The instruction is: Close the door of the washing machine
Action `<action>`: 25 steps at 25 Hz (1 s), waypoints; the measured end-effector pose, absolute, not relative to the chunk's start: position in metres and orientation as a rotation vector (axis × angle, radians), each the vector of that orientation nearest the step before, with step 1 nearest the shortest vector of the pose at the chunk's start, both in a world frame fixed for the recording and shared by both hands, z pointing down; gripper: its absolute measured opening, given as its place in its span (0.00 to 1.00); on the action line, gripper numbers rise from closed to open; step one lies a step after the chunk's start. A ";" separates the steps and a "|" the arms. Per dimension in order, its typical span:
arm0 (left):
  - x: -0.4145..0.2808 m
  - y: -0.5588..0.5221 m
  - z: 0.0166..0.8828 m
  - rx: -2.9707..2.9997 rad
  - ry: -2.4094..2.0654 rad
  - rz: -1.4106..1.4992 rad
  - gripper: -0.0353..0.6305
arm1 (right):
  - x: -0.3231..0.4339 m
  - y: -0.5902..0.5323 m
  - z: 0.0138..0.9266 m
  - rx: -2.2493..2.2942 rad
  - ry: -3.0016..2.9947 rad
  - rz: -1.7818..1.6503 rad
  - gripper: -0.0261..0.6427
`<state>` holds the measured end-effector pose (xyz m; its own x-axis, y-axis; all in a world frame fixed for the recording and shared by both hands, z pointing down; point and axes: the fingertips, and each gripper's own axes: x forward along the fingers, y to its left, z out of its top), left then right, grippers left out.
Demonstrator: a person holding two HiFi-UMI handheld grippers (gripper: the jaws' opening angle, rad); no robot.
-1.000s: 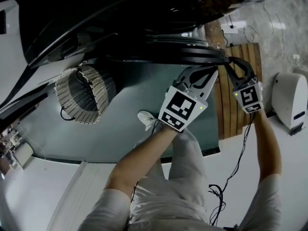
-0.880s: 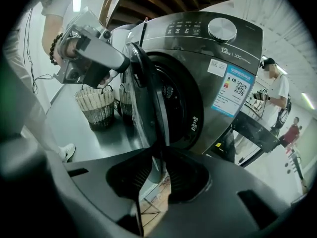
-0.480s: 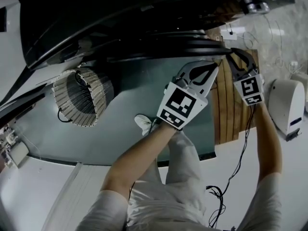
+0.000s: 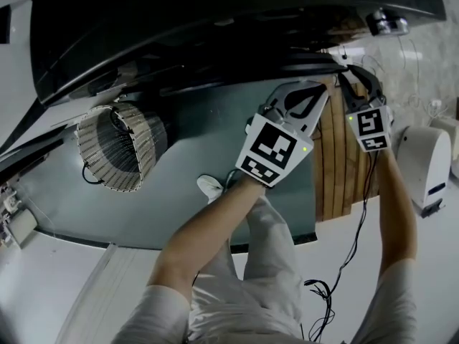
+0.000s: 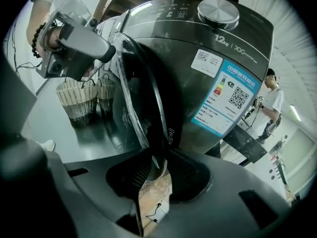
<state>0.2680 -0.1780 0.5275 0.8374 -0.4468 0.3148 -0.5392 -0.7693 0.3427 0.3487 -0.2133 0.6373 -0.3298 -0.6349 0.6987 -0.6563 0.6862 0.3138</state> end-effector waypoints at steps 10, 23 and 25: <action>0.268 -0.195 0.530 2.671 -0.747 0.361 0.06 | 0.349 -0.235 0.637 1.104 -1.991 0.032 0.19; 0.264 -0.185 0.523 2.650 -0.759 0.272 0.06 | 0.350 -0.238 0.639 1.245 -1.887 0.140 0.19; 0.261 -0.184 0.524 2.635 -0.770 0.259 0.06 | 0.350 -0.242 0.640 1.248 -1.877 0.152 0.19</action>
